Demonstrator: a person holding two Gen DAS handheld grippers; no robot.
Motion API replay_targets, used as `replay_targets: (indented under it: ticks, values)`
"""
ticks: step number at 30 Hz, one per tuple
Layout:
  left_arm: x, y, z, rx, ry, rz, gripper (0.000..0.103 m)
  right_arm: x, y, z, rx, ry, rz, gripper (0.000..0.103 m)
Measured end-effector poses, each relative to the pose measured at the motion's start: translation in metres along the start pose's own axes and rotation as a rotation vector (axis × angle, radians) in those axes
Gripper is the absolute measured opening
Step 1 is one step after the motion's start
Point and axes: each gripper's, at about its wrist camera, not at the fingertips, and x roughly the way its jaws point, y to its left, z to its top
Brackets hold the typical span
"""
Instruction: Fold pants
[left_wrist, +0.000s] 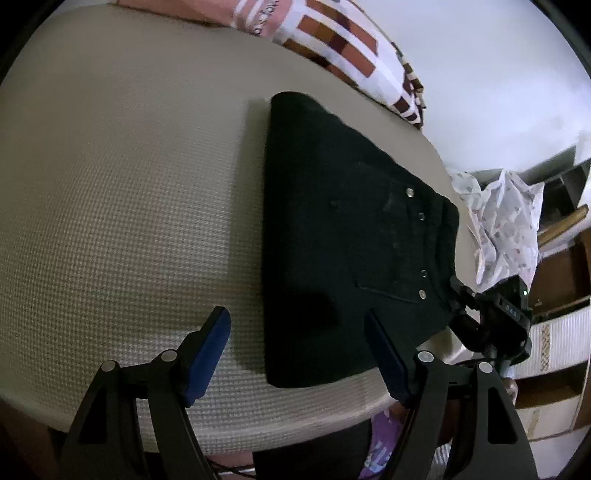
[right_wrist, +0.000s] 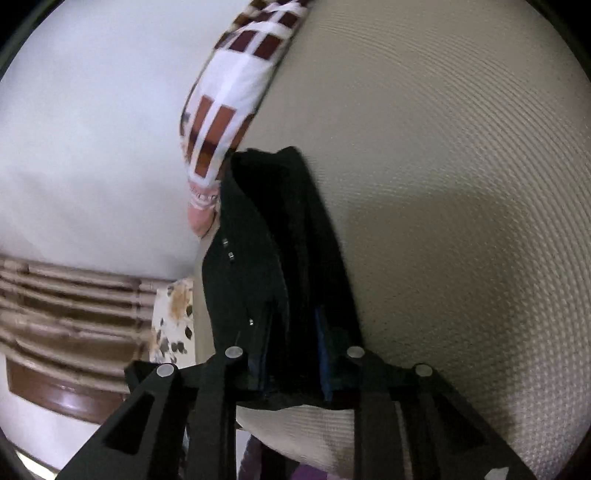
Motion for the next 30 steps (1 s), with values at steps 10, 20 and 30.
replay_targets:
  ticks: [10, 20, 30]
  values:
    - [0.005, 0.003, 0.003, 0.015, -0.020, 0.015, 0.075, -0.002, -0.021, 0.007, 0.050, 0.021, 0.045, 0.018]
    - [-0.008, -0.006, 0.004, 0.096, -0.101, 0.017, 0.075, -0.051, 0.035, 0.004, -0.195, -0.183, -0.121, 0.044]
    - [0.006, -0.038, 0.001, 0.277, -0.214, 0.162, 0.075, 0.009, 0.093, -0.036, -0.648, -0.129, -0.430, 0.040]
